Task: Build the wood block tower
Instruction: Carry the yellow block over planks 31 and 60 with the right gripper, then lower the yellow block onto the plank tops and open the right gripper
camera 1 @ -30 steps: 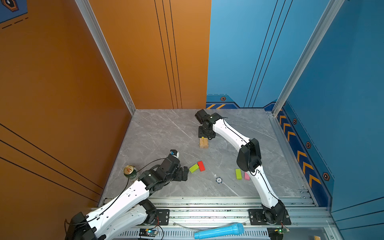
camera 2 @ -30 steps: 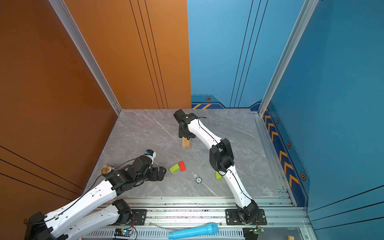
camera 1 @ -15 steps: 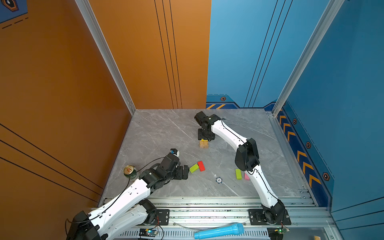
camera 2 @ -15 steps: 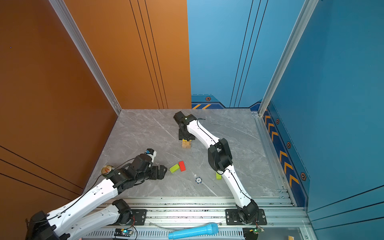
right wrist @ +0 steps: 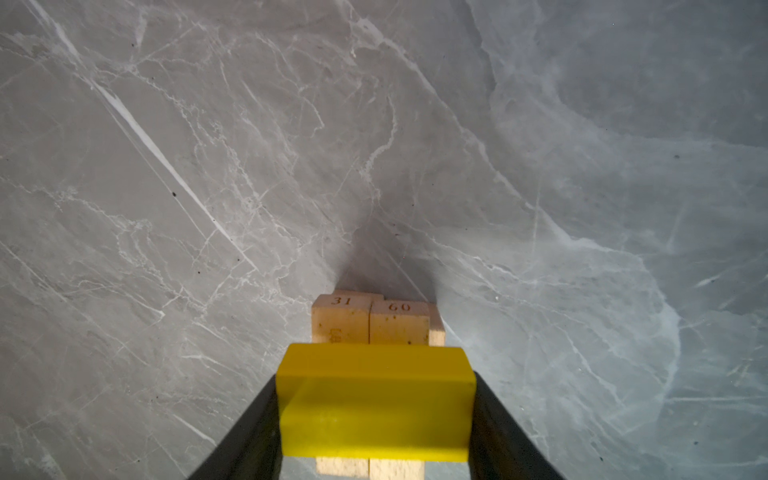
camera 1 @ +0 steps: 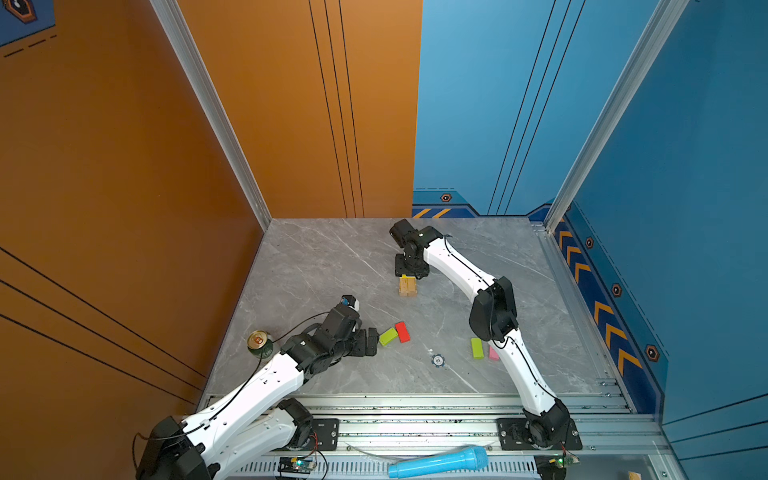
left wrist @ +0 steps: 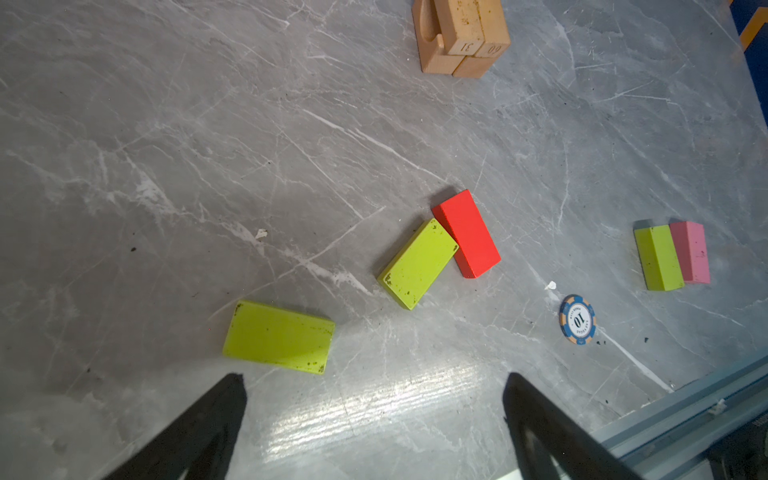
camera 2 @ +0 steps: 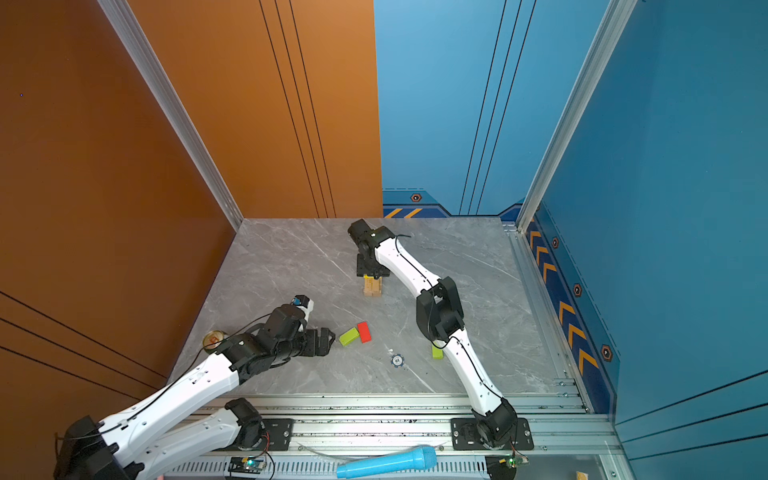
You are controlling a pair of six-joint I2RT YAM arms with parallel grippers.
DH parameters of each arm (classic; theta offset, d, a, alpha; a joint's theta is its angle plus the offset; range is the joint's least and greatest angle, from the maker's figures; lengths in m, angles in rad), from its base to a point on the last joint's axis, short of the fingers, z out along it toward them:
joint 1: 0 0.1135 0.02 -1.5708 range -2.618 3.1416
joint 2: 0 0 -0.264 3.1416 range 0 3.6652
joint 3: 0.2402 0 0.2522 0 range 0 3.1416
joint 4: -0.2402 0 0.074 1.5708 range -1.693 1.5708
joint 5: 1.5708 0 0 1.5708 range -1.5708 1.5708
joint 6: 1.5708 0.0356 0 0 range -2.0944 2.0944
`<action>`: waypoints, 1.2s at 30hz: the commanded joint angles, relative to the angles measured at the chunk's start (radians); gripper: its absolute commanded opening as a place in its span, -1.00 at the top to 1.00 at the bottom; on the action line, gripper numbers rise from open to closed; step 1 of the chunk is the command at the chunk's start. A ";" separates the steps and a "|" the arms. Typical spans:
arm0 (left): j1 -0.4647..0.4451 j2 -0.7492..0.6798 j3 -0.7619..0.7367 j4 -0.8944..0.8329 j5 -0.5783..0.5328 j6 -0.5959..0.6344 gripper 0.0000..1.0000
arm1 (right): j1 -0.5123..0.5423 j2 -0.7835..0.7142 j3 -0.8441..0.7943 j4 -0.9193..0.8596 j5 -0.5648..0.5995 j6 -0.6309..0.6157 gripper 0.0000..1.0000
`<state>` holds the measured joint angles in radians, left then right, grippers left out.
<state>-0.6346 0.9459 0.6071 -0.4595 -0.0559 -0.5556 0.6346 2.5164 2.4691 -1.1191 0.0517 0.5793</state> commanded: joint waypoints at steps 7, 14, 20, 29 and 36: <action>0.018 0.015 0.031 0.017 0.022 0.025 -0.96 | -0.009 0.036 0.037 -0.036 -0.013 -0.012 -0.10; 0.023 0.018 0.031 0.018 0.027 0.026 -0.96 | -0.010 0.047 0.043 -0.035 -0.016 -0.010 -0.11; 0.027 0.017 0.028 0.021 0.029 0.026 -0.96 | -0.011 0.059 0.057 -0.036 -0.018 -0.007 -0.12; 0.032 0.013 0.025 0.023 0.034 0.029 -0.96 | -0.010 0.061 0.061 -0.036 -0.026 -0.006 -0.22; 0.035 0.013 0.025 0.025 0.036 0.028 -0.96 | -0.009 0.047 0.063 -0.034 -0.022 -0.010 -0.53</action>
<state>-0.6132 0.9600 0.6102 -0.4503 -0.0395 -0.5415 0.6281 2.5587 2.5107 -1.1240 0.0303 0.5747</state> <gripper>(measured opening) 0.979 0.754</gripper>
